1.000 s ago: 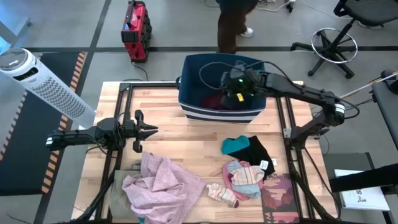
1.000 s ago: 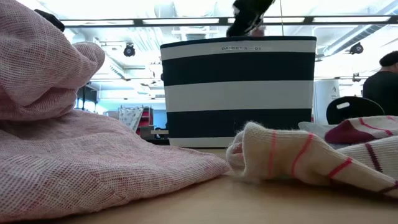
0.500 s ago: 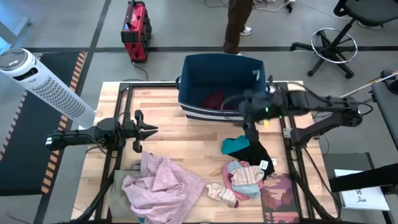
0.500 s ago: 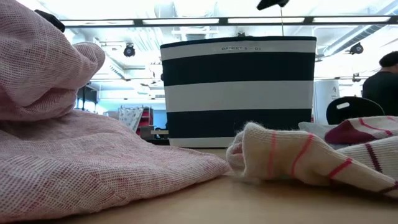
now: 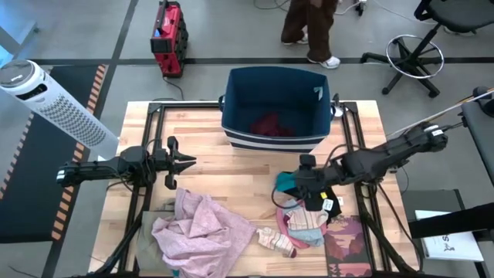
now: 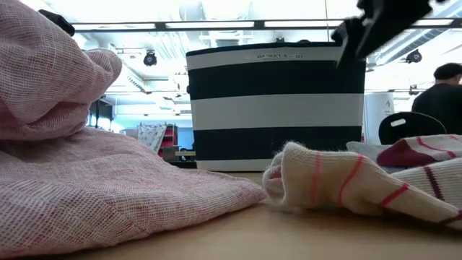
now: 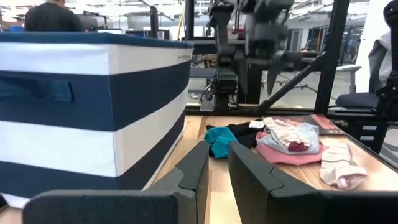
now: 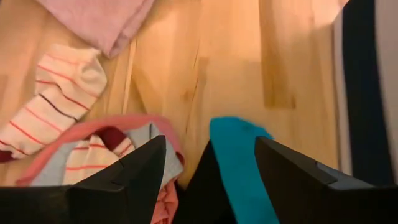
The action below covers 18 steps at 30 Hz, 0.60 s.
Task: Sort clothes
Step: Put the right blue sock into the blue laundry bin
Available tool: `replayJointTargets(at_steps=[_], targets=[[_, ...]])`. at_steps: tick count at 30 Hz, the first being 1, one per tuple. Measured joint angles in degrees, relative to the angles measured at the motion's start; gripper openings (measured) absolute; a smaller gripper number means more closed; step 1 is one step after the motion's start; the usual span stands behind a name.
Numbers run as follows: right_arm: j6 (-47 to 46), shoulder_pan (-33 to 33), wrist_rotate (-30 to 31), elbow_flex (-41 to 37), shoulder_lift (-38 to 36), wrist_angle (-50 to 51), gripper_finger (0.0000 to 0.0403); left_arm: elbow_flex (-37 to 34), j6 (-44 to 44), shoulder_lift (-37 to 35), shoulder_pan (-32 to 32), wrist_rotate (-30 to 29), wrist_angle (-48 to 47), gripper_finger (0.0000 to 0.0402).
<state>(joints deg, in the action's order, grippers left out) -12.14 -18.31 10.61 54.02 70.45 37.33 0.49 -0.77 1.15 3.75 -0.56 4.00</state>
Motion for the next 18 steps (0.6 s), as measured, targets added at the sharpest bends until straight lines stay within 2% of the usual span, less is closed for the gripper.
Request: replayJointTargets(at_steps=[4,6,11,18], targets=[[-0.9,0.2,3.4,-5.6,0.3,-2.7,0.0234,0.0,0.0,0.0,0.0,0.0,0.0,0.0050],[-0.9,0.6,4.4,-8.6,0.2,-7.2,0.0231,0.0,0.0,0.0,0.0,0.0,-0.1,0.0050],[-1.5,3.0,4.4,-14.4,0.6,-15.4,0.0223,0.0,0.0,0.0,0.0,0.1,-0.2,0.0050],[-1.8,6.5,2.4,-18.5,3.7,-21.0,0.0225,0.2,0.2,1.0,0.0,0.2,-1.0,0.0050]])
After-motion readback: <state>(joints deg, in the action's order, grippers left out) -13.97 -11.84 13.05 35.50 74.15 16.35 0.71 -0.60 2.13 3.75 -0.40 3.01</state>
